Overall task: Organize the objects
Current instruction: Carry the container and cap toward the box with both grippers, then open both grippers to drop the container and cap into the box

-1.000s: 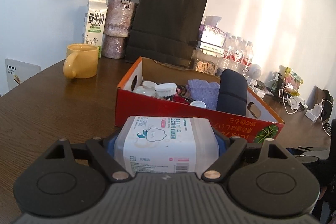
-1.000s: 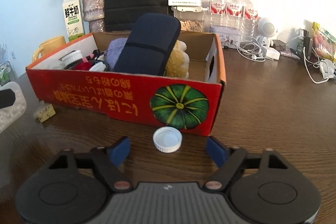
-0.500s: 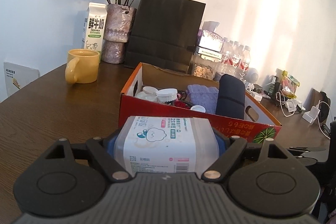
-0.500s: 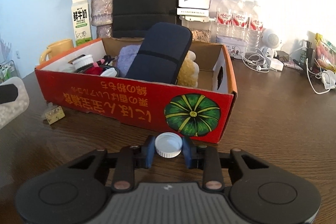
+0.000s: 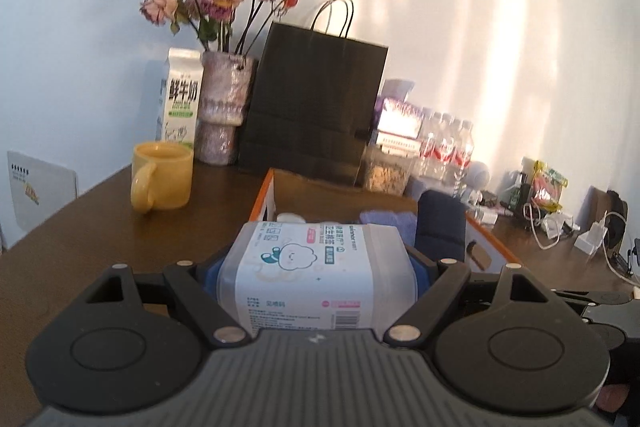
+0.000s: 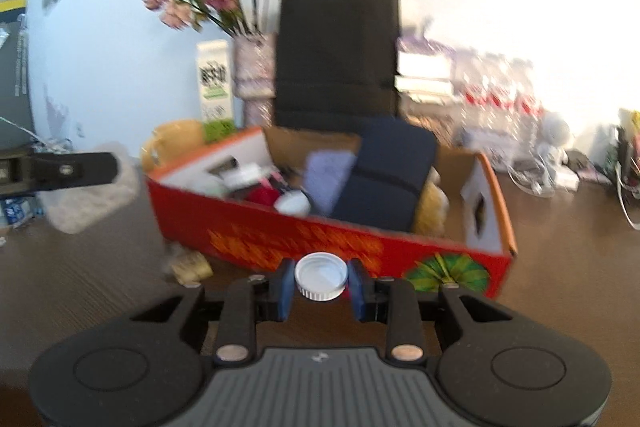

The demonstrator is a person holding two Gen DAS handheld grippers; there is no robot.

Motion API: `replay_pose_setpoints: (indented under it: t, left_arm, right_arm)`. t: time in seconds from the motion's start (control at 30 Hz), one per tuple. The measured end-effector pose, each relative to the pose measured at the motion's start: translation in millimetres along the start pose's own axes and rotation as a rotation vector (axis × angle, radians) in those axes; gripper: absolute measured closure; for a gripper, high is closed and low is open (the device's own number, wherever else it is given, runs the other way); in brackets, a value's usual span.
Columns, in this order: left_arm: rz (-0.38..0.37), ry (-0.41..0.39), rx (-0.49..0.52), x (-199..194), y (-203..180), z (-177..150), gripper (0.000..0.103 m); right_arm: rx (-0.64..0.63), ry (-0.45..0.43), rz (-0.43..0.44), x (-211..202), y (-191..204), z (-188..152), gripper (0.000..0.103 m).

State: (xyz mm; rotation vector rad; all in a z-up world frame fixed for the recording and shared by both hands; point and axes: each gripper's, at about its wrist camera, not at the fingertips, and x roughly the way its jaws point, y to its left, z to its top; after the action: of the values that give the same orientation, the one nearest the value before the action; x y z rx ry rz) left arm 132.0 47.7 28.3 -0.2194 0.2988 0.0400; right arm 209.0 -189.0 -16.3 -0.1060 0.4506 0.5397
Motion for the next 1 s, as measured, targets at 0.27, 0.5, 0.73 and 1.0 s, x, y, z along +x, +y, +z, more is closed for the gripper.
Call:
replay_pose_setpoints:
  t: [0.27, 0.5, 0.73, 1.0]
  left_arm:
    - [-0.015, -0.05, 0.024, 13, -7, 23, 0.02]
    - [-0.029, -0.076, 0.052, 43, -19, 37, 0.02]
    - [-0.038, -0.068, 0.073, 89, -26, 47, 0.02]
    - [-0.029, -0.06, 0.067, 131, -21, 52, 0.02]
  right_arm:
    - [-0.049, -0.074, 0.043, 8, 23, 35, 0.076]
    - [-0.045, -0.12, 0.023, 32, 24, 59, 0.076]
    - [-0.024, -0.122, 0.002, 68, 13, 75, 0.076]
    - [-0.036, -0.115, -0.003, 101, 3, 86, 0.076]
